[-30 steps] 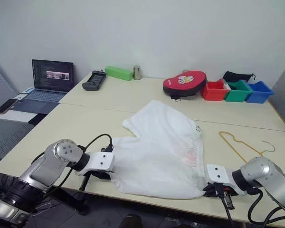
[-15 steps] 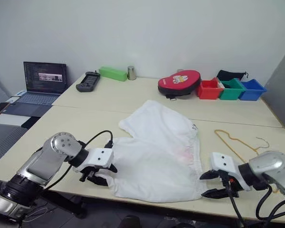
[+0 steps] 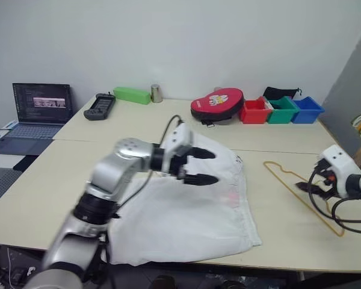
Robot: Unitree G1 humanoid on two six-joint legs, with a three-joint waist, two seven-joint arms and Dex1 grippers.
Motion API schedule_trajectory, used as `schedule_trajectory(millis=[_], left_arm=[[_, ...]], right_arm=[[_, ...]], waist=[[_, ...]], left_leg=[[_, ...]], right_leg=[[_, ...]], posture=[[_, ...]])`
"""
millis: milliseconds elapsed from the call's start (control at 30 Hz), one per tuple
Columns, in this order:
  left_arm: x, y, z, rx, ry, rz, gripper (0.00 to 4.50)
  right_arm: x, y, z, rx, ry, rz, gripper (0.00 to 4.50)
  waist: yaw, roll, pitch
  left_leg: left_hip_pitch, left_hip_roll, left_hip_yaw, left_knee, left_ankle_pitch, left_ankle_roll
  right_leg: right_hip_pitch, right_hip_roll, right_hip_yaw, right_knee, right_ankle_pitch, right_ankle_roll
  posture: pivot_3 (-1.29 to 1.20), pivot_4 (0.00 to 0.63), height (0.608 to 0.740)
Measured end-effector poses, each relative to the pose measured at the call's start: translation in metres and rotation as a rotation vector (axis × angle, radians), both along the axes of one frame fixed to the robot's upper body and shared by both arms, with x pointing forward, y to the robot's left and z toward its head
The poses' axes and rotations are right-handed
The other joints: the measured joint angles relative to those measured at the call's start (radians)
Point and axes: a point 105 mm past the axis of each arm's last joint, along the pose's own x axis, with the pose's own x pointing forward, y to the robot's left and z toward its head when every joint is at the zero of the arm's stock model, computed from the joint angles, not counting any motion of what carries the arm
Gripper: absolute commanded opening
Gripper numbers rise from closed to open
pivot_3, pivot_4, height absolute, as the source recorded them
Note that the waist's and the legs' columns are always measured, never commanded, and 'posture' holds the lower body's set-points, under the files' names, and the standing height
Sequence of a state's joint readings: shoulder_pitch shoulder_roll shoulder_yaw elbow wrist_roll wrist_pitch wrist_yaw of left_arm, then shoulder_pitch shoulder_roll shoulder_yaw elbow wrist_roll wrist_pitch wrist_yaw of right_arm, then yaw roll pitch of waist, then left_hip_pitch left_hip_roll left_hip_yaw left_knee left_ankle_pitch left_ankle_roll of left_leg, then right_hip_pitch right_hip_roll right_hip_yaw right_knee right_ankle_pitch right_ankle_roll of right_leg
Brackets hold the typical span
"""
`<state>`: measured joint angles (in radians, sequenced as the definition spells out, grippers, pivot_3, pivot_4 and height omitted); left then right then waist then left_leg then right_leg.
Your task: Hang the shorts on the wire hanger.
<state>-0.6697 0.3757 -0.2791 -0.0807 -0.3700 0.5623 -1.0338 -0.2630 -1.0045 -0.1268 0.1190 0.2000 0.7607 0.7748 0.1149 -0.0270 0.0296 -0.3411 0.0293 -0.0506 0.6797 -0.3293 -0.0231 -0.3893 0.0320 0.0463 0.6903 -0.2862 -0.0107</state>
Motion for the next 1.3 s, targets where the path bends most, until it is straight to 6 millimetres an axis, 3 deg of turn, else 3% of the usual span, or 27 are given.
schedule_trajectory(millis=[100, 333, 400, 667, 833, 933, 1300], left_arm=[[0.001, -0.011, -0.011, -0.007, -0.011, 0.037, 3.82], [-0.003, -0.012, -0.024, 0.024, -0.017, 0.035, 3.82], [-0.005, -0.008, -0.034, 0.043, 0.004, 0.043, 3.82], [-0.007, -0.007, -0.039, 0.054, 0.015, 0.044, 3.82], [-0.008, -0.011, -0.039, 0.053, 0.012, 0.033, 3.82], [-0.008, -0.013, -0.037, 0.052, 0.003, 0.027, 3.85], [-0.005, -0.012, -0.034, 0.061, -0.016, 0.030, 3.85]], right_arm=[[0.006, -0.018, -0.007, -0.006, 0.017, -0.048, 4.28], [0.002, -0.029, -0.030, 0.070, 0.117, -0.099, 4.28], [-0.005, -0.029, -0.037, 0.093, 0.165, -0.091, 4.28], [-0.040, -0.040, -0.064, 0.111, 0.296, -0.118, 4.28], [-0.043, -0.041, -0.065, 0.100, 0.285, -0.112, 4.28], [-0.043, -0.043, -0.066, 0.103, 0.280, -0.117, 3.82], [-0.052, -0.035, -0.070, 0.108, 0.310, -0.041, 1.15]], waist=[[-0.012, 0.003, -0.001], [-0.028, 0.005, -0.001], [-0.031, 0.005, -0.001], [-0.032, 0.006, -0.001], [-0.036, 0.006, -0.001], [-0.036, 0.005, -0.001], [-0.034, 0.005, -0.001]], left_leg=[[0.005, 0.000, 0.000, -0.001, 0.000, 0.000], [0.011, 0.000, 0.001, -0.001, 0.001, 0.001], [0.011, 0.000, 0.000, -0.001, 0.001, 0.001], [0.011, -0.001, 0.000, -0.001, 0.001, 0.001], [0.012, -0.001, 0.000, -0.001, 0.000, 0.001], [0.013, -0.001, 0.000, -0.001, 0.001, 0.001], [0.013, -0.001, -0.002, -0.001, 0.000, 0.001]], right_leg=[[0.001, 0.001, 0.002, 0.005, 0.000, -0.001], [0.005, 0.002, 0.003, 0.007, -0.002, -0.003], [0.005, 0.002, 0.002, 0.007, -0.002, -0.003], [0.005, 0.001, 0.002, 0.006, -0.002, -0.003], [0.008, 0.001, 0.001, 0.006, -0.003, -0.003], [0.010, 0.001, 0.001, 0.005, -0.003, -0.002], [0.015, 0.001, -0.001, -0.004, -0.002, -0.001]], posture=[[0.19, 0.000, 0.740], [0.21, 0.000, 0.740], [0.21, 0.000, 0.740], [0.19, 0.000, 0.740], [0.18, 0.000, 0.740], [0.18, 0.000, 0.740], [0.18, 0.000, 0.740]])
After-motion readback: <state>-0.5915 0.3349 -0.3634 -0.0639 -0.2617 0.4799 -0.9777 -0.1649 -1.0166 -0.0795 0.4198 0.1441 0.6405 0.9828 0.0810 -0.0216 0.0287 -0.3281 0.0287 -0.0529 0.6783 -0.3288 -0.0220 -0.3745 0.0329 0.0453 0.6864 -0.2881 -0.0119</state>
